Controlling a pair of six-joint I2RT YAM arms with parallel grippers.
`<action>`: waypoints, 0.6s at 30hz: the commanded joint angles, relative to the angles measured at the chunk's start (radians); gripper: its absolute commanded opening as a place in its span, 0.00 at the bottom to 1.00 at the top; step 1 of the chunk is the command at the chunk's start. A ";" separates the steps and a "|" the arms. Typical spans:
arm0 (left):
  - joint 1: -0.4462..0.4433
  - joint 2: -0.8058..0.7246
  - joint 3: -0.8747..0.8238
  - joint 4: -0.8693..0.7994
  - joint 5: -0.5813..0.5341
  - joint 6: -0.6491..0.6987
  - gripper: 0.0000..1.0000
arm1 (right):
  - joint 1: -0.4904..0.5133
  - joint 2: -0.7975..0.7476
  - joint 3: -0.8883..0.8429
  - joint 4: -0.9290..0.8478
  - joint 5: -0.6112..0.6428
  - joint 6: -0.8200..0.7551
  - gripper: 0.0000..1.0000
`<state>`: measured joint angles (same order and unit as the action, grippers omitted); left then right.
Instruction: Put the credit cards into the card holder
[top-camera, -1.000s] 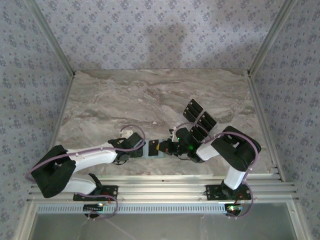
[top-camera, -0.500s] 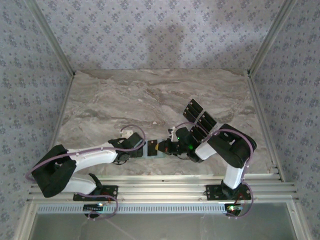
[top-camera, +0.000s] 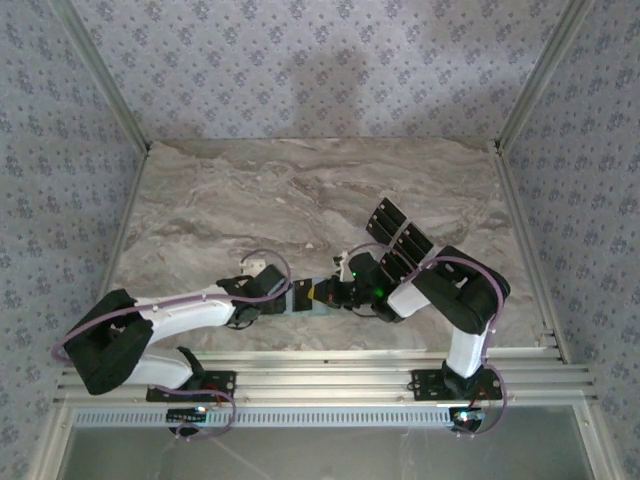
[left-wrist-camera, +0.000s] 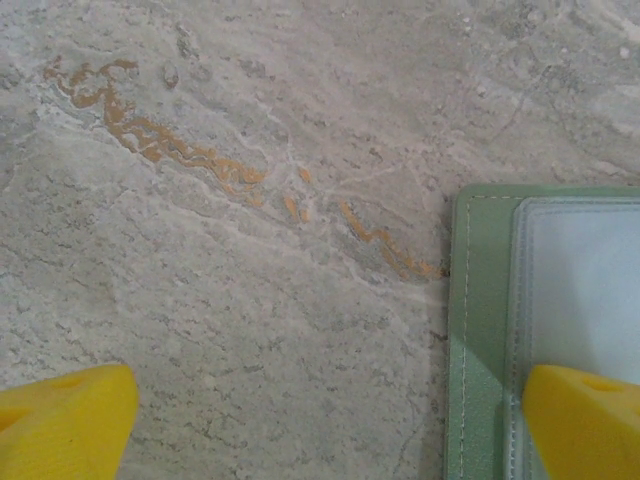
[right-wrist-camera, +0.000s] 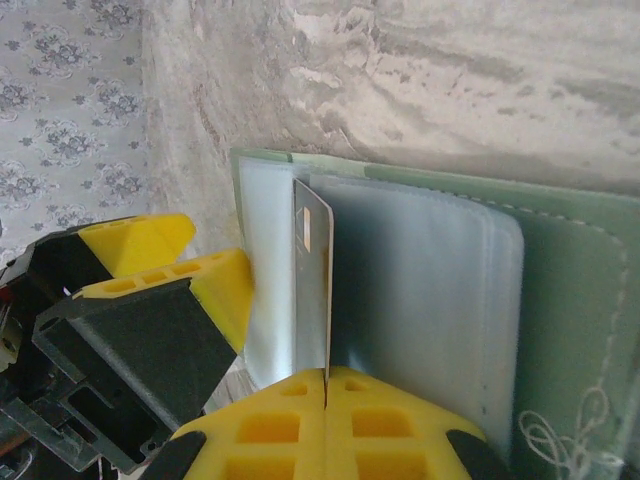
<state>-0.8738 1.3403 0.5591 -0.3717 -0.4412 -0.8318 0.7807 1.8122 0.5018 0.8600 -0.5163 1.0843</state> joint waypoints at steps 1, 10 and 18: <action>-0.007 0.033 -0.025 -0.054 -0.003 0.005 1.00 | 0.014 0.033 0.027 -0.045 -0.003 -0.011 0.00; -0.007 0.036 -0.027 -0.049 -0.002 0.005 1.00 | 0.033 0.054 0.045 -0.056 0.005 -0.009 0.00; -0.007 0.021 -0.015 -0.064 -0.003 0.006 1.00 | 0.037 0.023 0.050 -0.100 0.017 -0.016 0.06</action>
<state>-0.8738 1.3437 0.5591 -0.3664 -0.4500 -0.8318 0.8085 1.8446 0.5453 0.8463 -0.5133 1.0843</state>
